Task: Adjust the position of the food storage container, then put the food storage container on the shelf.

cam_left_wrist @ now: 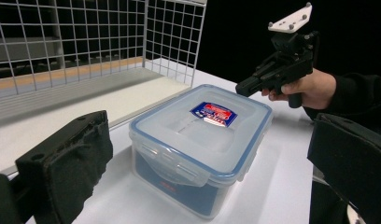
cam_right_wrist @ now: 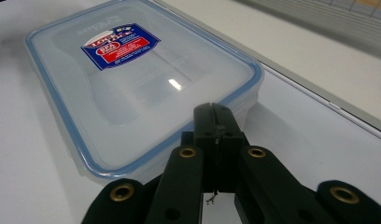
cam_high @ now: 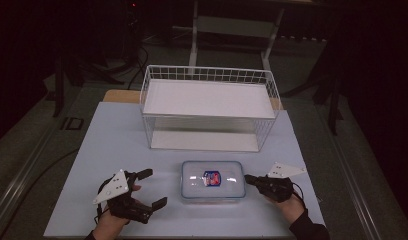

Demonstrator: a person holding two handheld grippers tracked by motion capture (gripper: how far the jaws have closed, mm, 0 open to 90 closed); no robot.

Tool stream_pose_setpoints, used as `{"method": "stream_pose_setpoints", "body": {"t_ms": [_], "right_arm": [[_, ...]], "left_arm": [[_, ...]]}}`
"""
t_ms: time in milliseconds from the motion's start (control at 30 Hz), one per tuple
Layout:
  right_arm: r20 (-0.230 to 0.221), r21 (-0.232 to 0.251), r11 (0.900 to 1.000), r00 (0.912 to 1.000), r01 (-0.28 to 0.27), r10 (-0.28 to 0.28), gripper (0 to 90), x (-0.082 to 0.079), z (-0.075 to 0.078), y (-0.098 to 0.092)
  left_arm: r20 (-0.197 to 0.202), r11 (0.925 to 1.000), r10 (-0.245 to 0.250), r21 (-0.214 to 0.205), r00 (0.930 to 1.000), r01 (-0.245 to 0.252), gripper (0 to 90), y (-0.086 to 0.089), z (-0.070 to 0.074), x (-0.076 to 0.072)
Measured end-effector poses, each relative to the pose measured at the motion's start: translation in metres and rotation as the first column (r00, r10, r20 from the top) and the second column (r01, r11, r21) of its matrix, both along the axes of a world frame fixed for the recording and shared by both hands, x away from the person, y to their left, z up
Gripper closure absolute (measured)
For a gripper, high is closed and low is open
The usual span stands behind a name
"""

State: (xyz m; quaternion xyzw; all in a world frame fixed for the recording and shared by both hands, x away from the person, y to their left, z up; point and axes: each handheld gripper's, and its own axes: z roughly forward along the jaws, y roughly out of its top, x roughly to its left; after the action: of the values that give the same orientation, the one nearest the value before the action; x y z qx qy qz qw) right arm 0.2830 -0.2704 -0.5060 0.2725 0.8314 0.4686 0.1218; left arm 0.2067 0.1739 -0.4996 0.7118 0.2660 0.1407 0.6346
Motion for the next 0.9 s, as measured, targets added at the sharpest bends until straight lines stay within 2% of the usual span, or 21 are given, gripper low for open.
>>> {"method": "stream_pose_setpoints", "body": {"t_ms": [233,367,400,433,500,533,567,600,633,667,700,733,767,833,867,900], "right_arm": [[0.015,-0.001,1.0000,0.9999,0.000,0.000,88.5,-0.001,0.004,0.000],[0.042,0.021,0.9997,0.9990,0.013,-0.013,77.7,-0.005,0.016,-0.003],[0.049,0.023,0.9997,0.9987,0.011,-0.012,75.3,-0.006,0.020,-0.003],[0.056,0.035,0.9994,0.9984,0.004,-0.006,70.7,-0.007,0.023,-0.003],[0.055,0.054,0.9984,0.9984,-0.015,0.012,59.6,-0.009,0.030,-0.001],[0.060,0.059,0.9980,0.9980,-0.021,0.017,54.0,-0.011,0.033,0.000],[0.060,0.059,0.9980,0.9980,-0.021,0.017,54.0,-0.011,0.033,0.000],[0.068,0.090,0.9954,0.9973,-0.033,0.027,37.8,-0.013,0.038,0.003],[0.068,0.103,0.9942,0.9974,-0.032,0.025,32.8,-0.014,0.039,0.004],[0.065,0.117,0.9925,0.9975,-0.035,0.027,24.1,-0.014,0.040,0.005],[0.065,0.117,0.9925,0.9975,-0.035,0.027,24.1,-0.014,0.040,0.005],[0.077,0.119,0.9922,0.9966,-0.038,0.029,15.4,-0.015,0.040,0.006],[0.096,0.119,0.9924,0.9952,-0.033,0.022,11.2,-0.015,0.043,0.008],[0.098,0.127,0.9917,0.9952,-0.021,0.008,10.4,-0.016,0.044,0.008],[0.131,0.137,0.9905,0.9913,-0.005,-0.013,10.4,-0.016,0.047,0.008],[0.131,0.137,0.9905,0.9913,-0.005,-0.013,10.4,-0.016,0.047,0.008]], "left_arm": [[-0.017,1.0000,-0.002,0.009,0.9999,0.002,0.0,0.000,-0.001,0.001],[-0.020,0.9998,0.006,0.019,0.9998,-0.005,0.0,-0.001,-0.001,0.002],[-0.036,0.9997,0.012,0.022,0.9993,-0.011,0.0,-0.001,0.000,0.002],[-0.036,0.9997,0.012,0.022,0.9993,-0.011,0.0,-0.001,0.000,0.002],[-0.088,0.9976,0.057,0.045,0.9945,-0.053,0.0,-0.001,0.000,0.005],[-0.088,0.9976,0.057,0.045,0.9945,-0.053,0.0,-0.001,0.000,0.005],[-0.095,0.9979,0.056,0.036,0.9939,-0.053,0.0,-0.001,0.000,0.005],[-0.102,0.9982,0.051,0.037,0.9935,-0.047,0.0,-0.002,0.001,0.006],[-0.102,0.9982,0.051,0.037,0.9935,-0.047,0.0,-0.002,0.001,0.006],[-0.089,0.9982,0.042,0.046,0.9952,-0.038,0.0,-0.005,0.004,0.006],[-0.089,0.9982,0.042,0.046,0.9952,-0.038,0.0,-0.005,0.004,0.006],[-0.087,0.9982,0.036,0.052,0.9955,-0.031,0.0,-0.006,0.006,0.007],[-0.093,0.9987,0.025,0.047,0.9953,-0.021,0.0,-0.008,0.009,0.008],[-0.098,0.9995,0.009,0.030,0.9951,-0.006,0.0,-0.010,0.015,0.010],[-0.094,0.9996,-0.001,0.026,0.9956,0.004,0.0,-0.012,0.022,0.013],[-0.094,0.9996,-0.001,0.026,0.9956,0.004,0.0,-0.012,0.022,0.013]]}}
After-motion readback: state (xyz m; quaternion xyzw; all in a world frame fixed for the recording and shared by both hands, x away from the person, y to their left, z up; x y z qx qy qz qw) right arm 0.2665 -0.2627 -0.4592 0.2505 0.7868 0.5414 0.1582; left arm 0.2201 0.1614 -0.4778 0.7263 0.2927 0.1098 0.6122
